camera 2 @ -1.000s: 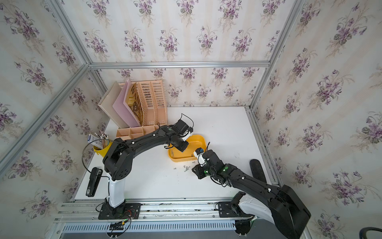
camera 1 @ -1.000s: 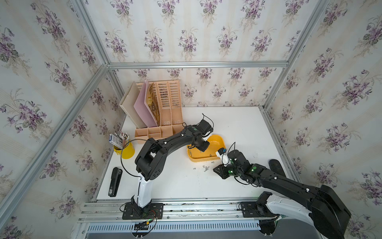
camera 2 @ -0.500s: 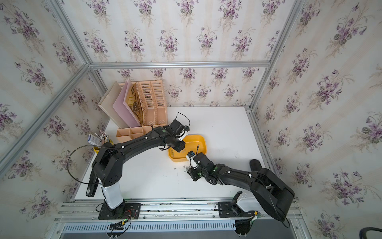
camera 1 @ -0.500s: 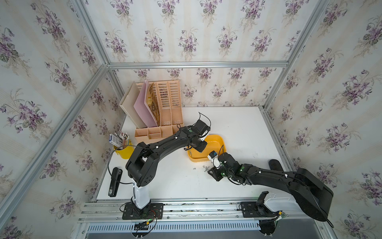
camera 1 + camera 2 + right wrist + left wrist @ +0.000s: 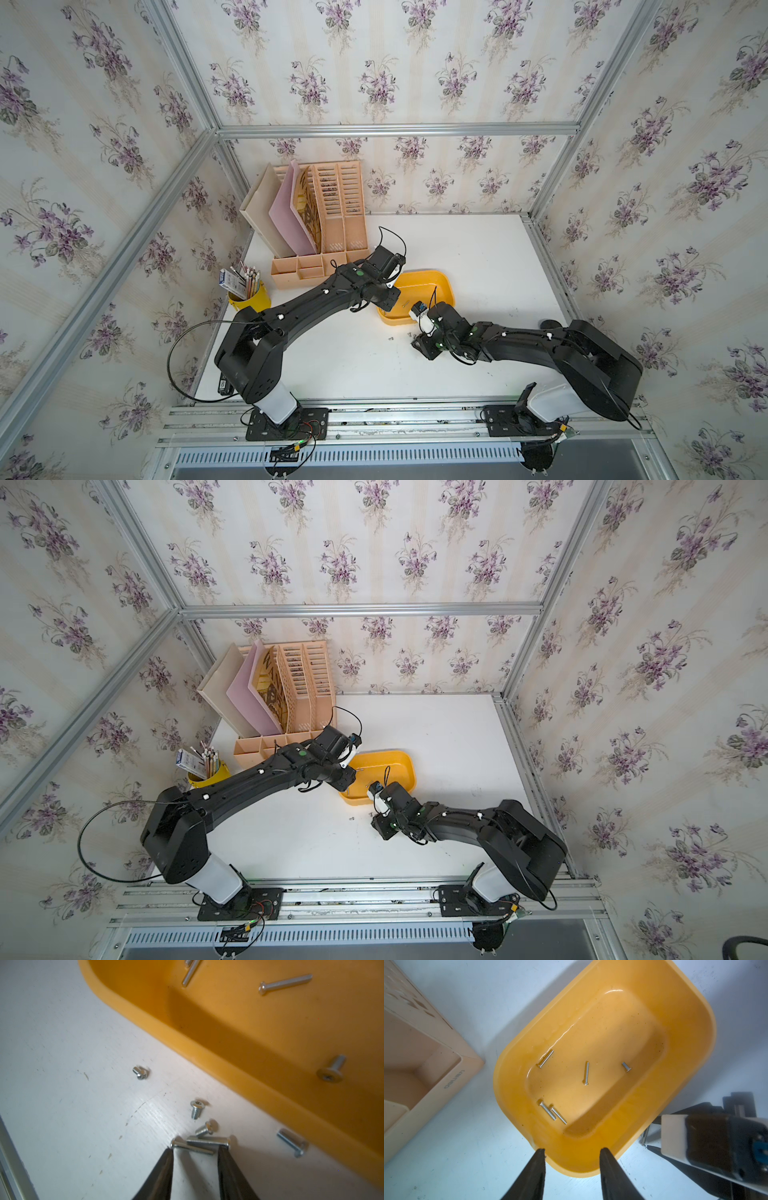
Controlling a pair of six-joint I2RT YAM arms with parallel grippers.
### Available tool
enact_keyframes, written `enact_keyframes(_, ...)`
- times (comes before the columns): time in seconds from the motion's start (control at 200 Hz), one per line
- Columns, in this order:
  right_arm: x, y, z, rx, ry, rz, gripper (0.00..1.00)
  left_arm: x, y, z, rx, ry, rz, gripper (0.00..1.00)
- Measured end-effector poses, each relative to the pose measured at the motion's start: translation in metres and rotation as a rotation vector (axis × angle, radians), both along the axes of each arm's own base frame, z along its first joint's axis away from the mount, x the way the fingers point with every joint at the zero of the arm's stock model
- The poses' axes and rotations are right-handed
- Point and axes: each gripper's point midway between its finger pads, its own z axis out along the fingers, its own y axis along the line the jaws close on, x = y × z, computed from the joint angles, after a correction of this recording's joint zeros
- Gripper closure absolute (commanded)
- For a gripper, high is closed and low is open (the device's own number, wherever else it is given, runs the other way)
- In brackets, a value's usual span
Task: Put the screws on the desktop into the storage box
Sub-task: Pick up the screw from the center of the board.
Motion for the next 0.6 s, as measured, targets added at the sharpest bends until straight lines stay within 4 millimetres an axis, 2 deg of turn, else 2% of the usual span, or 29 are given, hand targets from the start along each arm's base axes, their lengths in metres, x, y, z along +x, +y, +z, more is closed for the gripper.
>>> enact_keyframes(0.265,0.006,0.011,0.0,0.002,0.003,0.024,0.61,-0.002,0.007,-0.007,-0.005,0.002,0.022,0.53)
enact_keyframes(0.599,-0.012,0.01,0.001,-0.024,0.126,0.046,0.62,-0.006,0.013,-0.014,-0.001,0.014,0.028,0.52)
